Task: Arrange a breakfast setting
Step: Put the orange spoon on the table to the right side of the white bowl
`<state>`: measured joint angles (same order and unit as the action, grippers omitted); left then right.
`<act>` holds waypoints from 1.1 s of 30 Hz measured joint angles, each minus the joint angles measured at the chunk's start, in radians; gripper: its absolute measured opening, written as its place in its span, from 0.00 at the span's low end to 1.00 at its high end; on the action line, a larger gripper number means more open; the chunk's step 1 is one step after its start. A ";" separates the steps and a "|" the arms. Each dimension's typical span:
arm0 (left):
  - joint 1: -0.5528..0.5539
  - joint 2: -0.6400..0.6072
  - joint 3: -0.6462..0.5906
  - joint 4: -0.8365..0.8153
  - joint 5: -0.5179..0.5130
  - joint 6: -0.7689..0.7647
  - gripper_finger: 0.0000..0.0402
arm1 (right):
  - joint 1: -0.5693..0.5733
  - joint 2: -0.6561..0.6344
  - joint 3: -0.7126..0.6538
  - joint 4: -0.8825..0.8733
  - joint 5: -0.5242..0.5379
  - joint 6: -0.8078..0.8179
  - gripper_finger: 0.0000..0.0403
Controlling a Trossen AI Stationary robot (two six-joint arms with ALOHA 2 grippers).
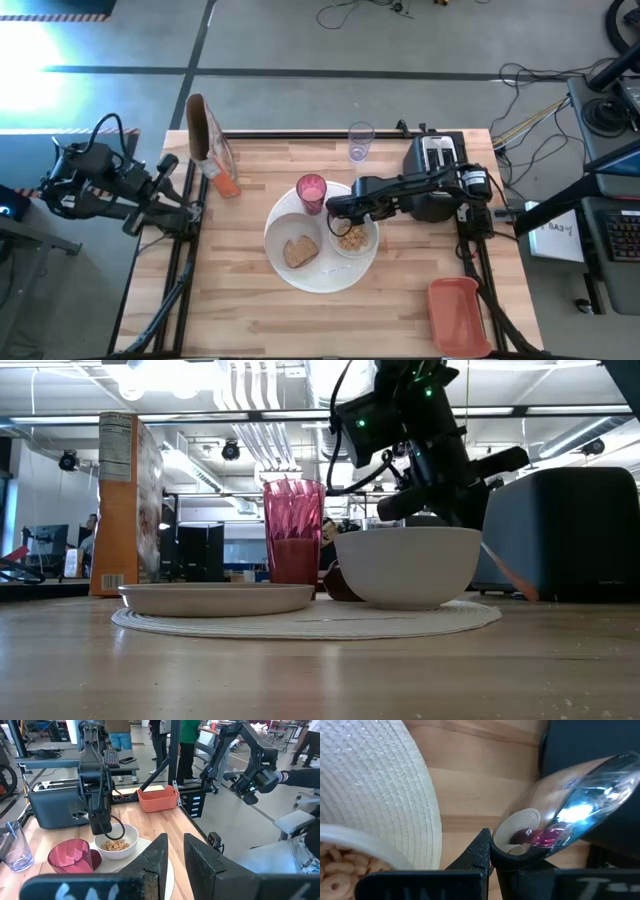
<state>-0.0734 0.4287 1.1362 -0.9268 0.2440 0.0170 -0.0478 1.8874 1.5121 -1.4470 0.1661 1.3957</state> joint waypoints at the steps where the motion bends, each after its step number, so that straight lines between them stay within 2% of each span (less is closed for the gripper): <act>1: 0.000 -0.002 0.000 -0.003 0.000 -0.001 0.11 | 0.000 0.000 -0.005 0.004 0.000 0.006 0.02; 12: 0.000 -0.011 0.000 -0.012 0.000 -0.007 0.11 | 0.011 0.000 -0.077 0.108 -0.008 0.026 0.02; 33: 0.000 -0.011 0.000 -0.009 0.000 -0.013 0.11 | 0.011 0.000 -0.079 0.157 -0.009 -0.007 0.03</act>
<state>-0.0734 0.4179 1.1362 -0.9360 0.2443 0.0037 -0.0372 1.8874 1.4326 -1.2898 0.1568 1.3883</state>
